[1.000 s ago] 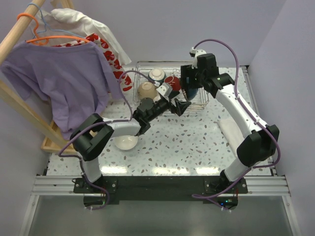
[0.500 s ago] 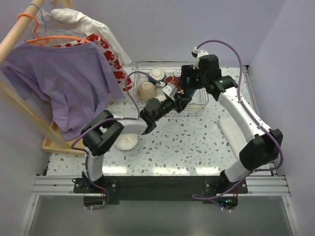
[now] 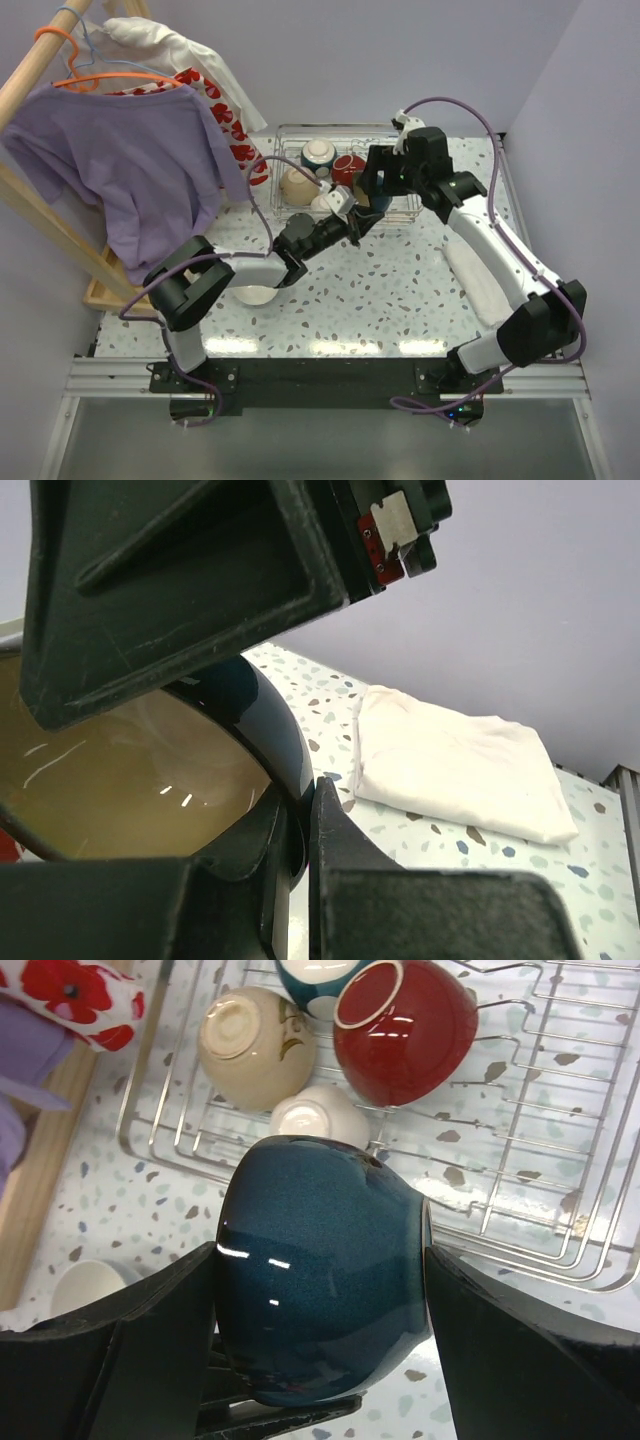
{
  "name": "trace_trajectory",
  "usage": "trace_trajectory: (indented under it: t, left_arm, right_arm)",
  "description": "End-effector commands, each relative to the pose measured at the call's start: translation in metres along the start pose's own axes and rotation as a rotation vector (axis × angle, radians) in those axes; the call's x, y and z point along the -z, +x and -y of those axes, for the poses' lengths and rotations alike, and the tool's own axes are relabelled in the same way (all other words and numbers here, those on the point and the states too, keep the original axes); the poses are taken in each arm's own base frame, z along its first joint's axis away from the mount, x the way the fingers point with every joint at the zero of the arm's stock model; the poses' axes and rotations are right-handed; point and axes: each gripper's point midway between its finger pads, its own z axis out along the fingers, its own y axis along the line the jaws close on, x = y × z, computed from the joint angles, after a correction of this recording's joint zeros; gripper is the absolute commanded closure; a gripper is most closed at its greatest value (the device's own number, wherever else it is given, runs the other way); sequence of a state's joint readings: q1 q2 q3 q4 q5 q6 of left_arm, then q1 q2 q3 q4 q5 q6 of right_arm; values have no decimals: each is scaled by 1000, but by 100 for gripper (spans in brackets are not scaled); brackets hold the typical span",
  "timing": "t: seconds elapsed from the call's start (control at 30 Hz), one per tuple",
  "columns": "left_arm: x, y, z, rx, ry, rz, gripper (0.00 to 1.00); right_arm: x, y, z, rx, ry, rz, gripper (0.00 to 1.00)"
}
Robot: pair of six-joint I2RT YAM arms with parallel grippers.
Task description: Unload the bowls from the dish rack
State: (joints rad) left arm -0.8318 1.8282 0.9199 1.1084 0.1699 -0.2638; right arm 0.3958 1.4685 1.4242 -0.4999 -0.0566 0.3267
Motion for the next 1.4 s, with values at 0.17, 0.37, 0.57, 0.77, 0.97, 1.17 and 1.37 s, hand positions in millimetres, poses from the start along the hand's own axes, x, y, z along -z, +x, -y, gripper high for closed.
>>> trace_trajectory:
  t: [0.17, 0.37, 0.57, 0.77, 0.97, 1.17, 1.37]
  left_arm:
    - [40, -66, 7, -99, -26, 45, 100]
    - [69, -45, 7, -67, -71, -131, 100]
    - [110, -48, -6, -86, -214, -332, 100]
    - [163, -46, -18, -118, -345, -583, 100]
    - [209, -21, -25, -85, -436, -808, 100]
    - [237, 0, -35, -30, -488, -957, 100]
    - [254, 15, -30, 31, -495, -1101, 100]
  right_arm:
    - [67, -55, -28, -16, -132, 261, 2]
    - [96, -63, -40, -22, -197, 321, 1]
    - [108, -42, -22, -1, -131, 330, 1]
    - [104, -4, 2, 4, -53, 288, 1]
    - [103, 30, 19, 31, -9, 234, 1]
    - [100, 53, 28, 35, 8, 196, 1]
    - [98, 68, 28, 32, -8, 166, 1]
